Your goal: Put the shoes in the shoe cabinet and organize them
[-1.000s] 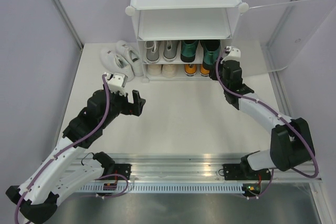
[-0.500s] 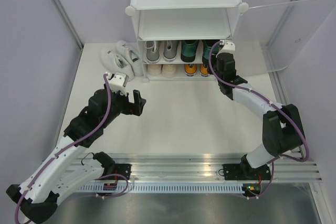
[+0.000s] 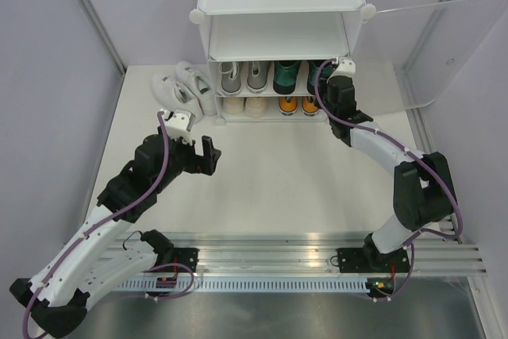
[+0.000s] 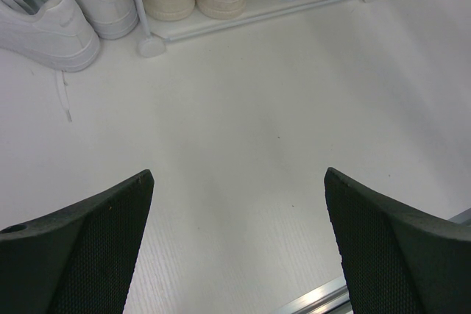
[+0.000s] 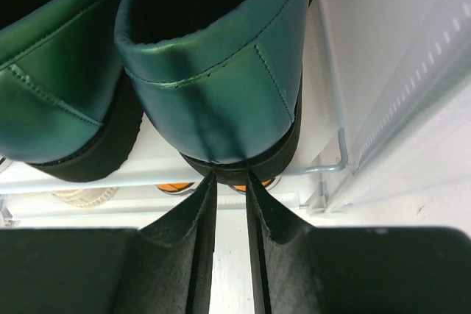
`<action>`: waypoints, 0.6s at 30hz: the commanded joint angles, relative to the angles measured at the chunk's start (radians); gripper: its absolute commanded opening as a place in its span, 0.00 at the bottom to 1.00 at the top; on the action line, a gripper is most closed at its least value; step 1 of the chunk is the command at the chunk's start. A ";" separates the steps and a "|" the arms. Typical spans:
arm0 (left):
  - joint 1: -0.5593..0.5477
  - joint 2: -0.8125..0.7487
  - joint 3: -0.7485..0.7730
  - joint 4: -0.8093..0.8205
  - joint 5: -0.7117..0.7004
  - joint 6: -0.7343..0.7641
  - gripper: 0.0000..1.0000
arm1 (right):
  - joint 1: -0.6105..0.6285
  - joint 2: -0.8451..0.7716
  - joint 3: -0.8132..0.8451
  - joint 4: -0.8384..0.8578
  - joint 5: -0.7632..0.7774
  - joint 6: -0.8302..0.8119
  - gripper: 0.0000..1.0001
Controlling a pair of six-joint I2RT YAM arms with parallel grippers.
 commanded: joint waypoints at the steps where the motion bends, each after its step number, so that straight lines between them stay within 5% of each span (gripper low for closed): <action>1: -0.006 -0.001 0.000 0.022 -0.005 0.032 0.99 | -0.026 0.032 0.075 0.093 0.017 -0.020 0.26; 18: -0.006 -0.002 0.000 0.023 -0.005 0.034 0.99 | -0.036 -0.042 0.005 0.107 -0.073 -0.009 0.32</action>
